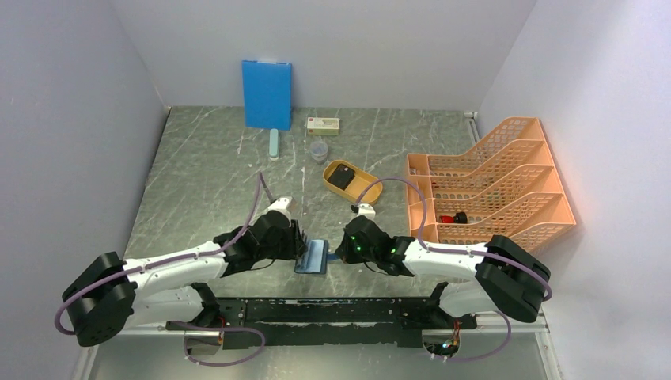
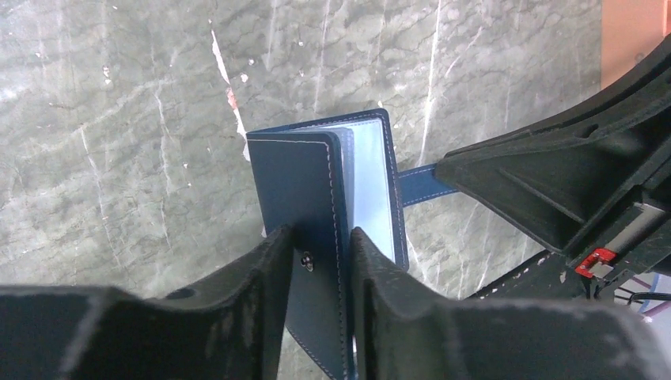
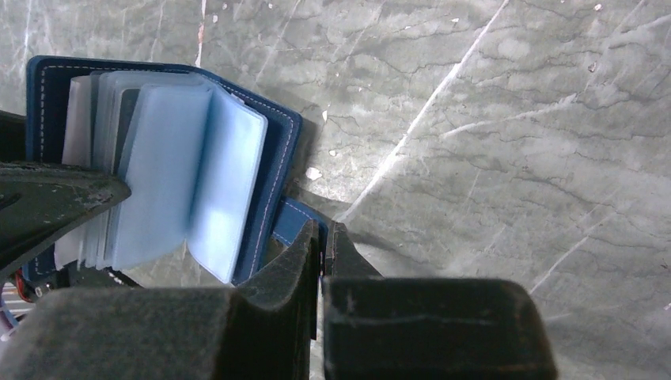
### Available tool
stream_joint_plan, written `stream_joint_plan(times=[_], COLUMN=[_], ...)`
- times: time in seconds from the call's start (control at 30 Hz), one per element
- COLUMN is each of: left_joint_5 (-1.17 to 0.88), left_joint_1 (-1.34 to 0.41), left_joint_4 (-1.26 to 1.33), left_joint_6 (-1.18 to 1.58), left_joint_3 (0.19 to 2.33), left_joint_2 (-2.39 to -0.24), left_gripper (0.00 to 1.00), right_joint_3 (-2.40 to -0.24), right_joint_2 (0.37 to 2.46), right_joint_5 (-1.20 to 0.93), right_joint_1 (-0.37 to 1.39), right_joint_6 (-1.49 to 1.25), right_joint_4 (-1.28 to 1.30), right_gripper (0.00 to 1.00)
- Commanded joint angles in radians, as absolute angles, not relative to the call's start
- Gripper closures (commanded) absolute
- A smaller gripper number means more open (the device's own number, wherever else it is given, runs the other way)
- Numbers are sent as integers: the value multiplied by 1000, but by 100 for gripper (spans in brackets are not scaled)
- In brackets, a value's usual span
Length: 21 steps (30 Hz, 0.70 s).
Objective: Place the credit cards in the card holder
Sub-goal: Open the card holder at the center of the board.
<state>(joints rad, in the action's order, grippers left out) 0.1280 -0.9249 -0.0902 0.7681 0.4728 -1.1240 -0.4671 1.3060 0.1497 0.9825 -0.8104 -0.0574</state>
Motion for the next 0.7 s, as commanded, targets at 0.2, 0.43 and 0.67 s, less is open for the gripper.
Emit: stream_joint_plan(times=[0.2, 0.43, 0.67], left_joint_5=[179, 190, 193], left_joint_1=[-927, -928, -928], left_joint_4=[-164, -191, -201], left_joint_6=[781, 802, 836], left_joint_3=[420, 425, 422], left_joint_2=[-1059, -1041, -1022], left_gripper=[90, 95, 95], right_joint_3=[-465, -507, -606], right_joint_2=[1327, 1229, 1084], right_joint_5=[212, 239, 190], right_joint_1=[976, 977, 998], right_joint_6=[-828, -808, -761], right_joint_4=[36, 140, 237], right_gripper=[100, 72, 58])
